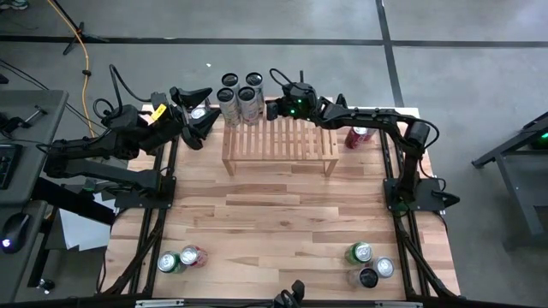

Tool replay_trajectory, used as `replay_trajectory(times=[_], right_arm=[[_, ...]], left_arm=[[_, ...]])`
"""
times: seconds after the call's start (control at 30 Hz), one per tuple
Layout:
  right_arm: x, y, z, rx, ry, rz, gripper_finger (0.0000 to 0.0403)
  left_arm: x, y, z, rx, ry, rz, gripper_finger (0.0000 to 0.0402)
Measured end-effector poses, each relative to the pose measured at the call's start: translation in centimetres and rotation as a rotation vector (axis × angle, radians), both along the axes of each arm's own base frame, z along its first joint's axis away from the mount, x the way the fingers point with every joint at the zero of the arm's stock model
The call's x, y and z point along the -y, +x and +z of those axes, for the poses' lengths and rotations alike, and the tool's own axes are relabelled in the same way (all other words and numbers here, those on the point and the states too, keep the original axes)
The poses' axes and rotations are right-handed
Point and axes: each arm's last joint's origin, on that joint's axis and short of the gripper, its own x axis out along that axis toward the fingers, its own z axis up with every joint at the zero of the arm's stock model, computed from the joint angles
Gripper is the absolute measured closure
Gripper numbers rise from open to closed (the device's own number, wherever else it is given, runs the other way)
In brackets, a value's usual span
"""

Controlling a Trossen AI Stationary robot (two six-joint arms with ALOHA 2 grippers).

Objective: Place canned beverage on shelf
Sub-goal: Put the top white pink soda can on the shelf aligned with other white pink soda can, then put the bottom red soda can on the shelf

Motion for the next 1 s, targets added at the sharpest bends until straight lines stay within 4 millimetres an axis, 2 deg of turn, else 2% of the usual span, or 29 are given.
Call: replay_trajectory(times=[0.37, 0.63, 0.83, 1.0], right_arm=[[0.0, 0.1, 0.2, 0.017, -0.023, 0.012, 0.0403], [0.1, -0.2, 0.1, -0.039, -0.051, 0.047, 0.0403], [0.5, -2.5, 1.9, -0.172, -0.107, 0.064, 0.0403], [0.4, -5.9, 4.6, -0.299, -0.165, 0.079, 0.0403]], left_arm=[[0.0, 0.0, 0.0, 0.000, 0.000, 0.000, 0.0035], [0.0, 0.0, 0.0, 0.000, 0.000, 0.000, 0.0035], [0.0, 0.0, 0.0, 0.001, 0.005, -0.015, 0.0035], [0.1, 0.1, -0.1, -0.014, 0.014, -0.042, 0.0035]])
